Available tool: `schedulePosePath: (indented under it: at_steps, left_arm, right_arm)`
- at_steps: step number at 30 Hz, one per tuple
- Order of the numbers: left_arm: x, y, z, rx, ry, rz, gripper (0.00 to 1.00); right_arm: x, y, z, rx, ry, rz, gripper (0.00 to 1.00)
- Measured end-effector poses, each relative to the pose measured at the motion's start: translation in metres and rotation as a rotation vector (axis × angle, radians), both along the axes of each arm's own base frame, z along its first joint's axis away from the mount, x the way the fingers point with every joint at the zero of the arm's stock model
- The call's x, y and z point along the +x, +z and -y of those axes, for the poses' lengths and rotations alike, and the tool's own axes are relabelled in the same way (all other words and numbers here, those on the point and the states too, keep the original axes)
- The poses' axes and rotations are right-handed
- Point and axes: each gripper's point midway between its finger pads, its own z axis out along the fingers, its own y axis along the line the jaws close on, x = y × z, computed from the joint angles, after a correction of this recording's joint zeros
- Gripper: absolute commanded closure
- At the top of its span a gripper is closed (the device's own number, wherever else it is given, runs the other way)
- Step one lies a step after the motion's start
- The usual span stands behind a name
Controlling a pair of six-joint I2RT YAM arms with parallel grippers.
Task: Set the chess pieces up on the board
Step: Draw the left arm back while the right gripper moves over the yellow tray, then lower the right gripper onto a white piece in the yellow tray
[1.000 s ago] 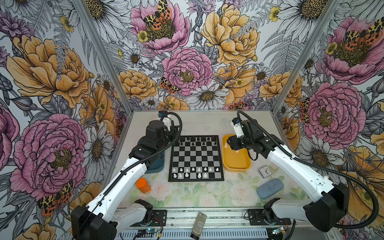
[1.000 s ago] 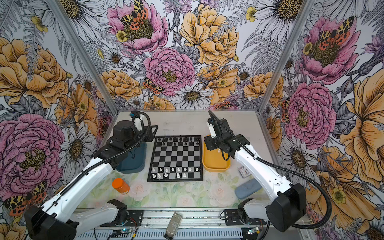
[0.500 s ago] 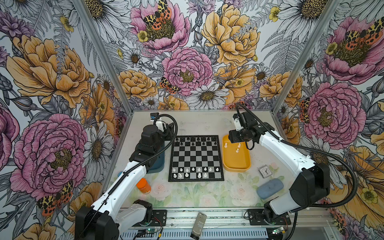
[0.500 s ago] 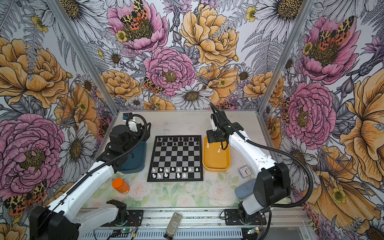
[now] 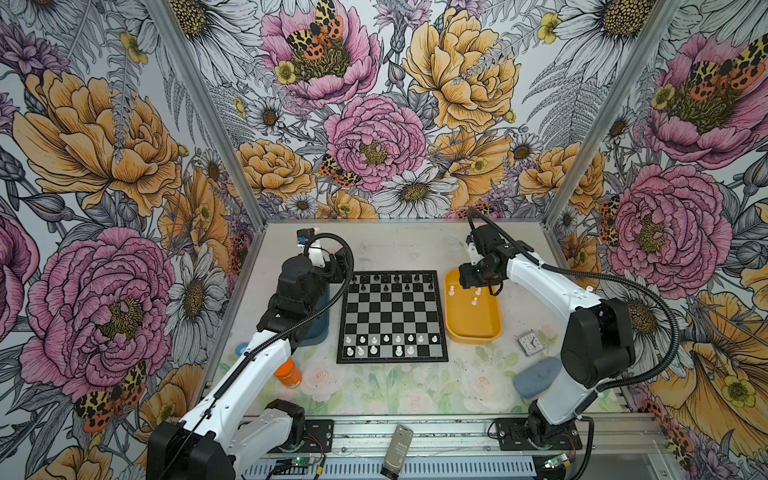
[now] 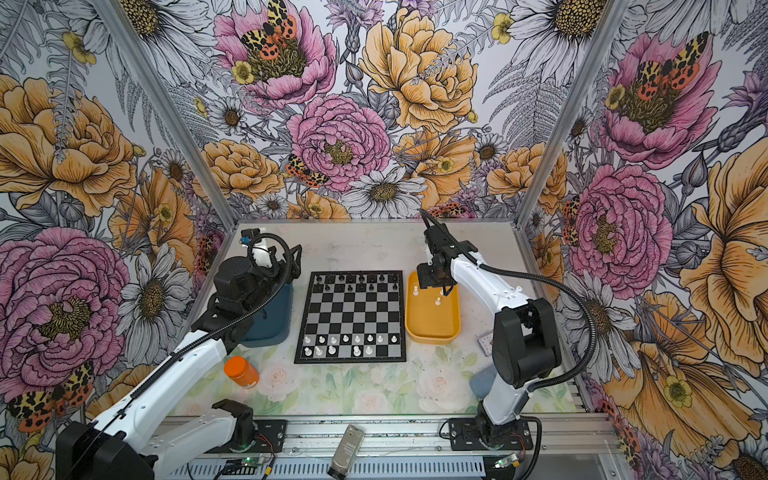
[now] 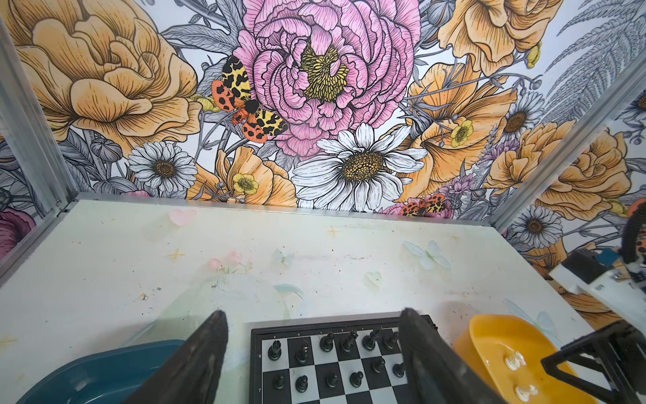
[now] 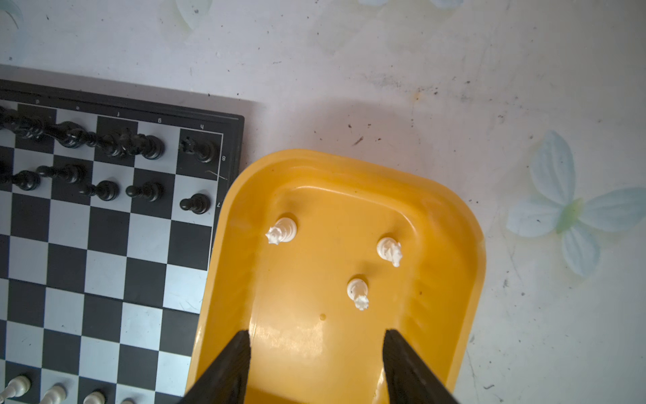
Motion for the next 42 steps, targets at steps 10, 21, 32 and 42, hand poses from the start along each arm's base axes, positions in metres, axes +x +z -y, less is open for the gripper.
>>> schedulePosePath:
  at_steps: [10, 21, 32, 42]
  left_arm:
    - [0.0, 0.002, 0.0, -0.003, 0.0, 0.009, 0.15]
    - [0.001, -0.001, 0.002, -0.001, -0.003, 0.004, 0.12]
    - [0.002, -0.004, 0.004, 0.002, -0.008, -0.003, 0.11]
    - [0.002, -0.004, 0.004, 0.01, -0.01, -0.003, 0.1]
  right_arm:
    - [0.004, -0.017, -0.007, 0.017, 0.012, -0.049, 0.39]
    - [0.007, -0.03, -0.016, 0.049, 0.024, -0.084, 0.46]
    - [0.019, -0.038, -0.029, 0.068, 0.032, -0.087, 0.49]
    - [0.02, -0.052, -0.032, 0.06, 0.034, -0.118, 0.55]
